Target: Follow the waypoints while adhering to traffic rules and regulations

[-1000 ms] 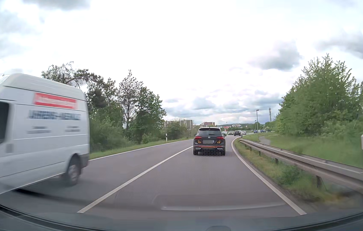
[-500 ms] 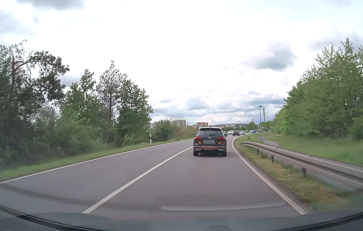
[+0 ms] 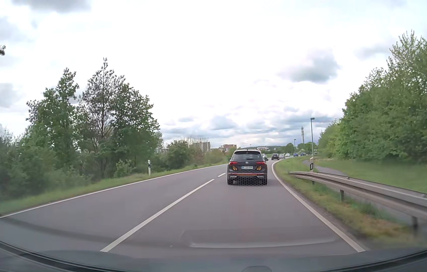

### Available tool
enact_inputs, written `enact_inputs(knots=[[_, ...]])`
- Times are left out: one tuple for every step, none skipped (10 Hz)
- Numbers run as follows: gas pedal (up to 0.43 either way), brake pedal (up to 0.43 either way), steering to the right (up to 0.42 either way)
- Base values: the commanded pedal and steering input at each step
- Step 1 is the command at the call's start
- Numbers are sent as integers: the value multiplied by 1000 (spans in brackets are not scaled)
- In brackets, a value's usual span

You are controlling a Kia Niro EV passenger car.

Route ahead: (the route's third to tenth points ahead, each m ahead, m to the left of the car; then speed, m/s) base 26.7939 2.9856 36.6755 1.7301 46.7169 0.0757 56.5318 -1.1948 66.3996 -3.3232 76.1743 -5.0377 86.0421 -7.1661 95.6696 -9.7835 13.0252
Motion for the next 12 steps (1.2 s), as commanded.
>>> enact_inputs(knots=[[0, 0, 18], [0, 0, 18], [0, 0, 18], [0, 0, 17], [0, 0, 17], [28, 0, 17], [67, 0, 16], [87, 0, 15], [118, 0, 15], [150, 0, 15], [169, 0, 14], [177, 0, 13]])
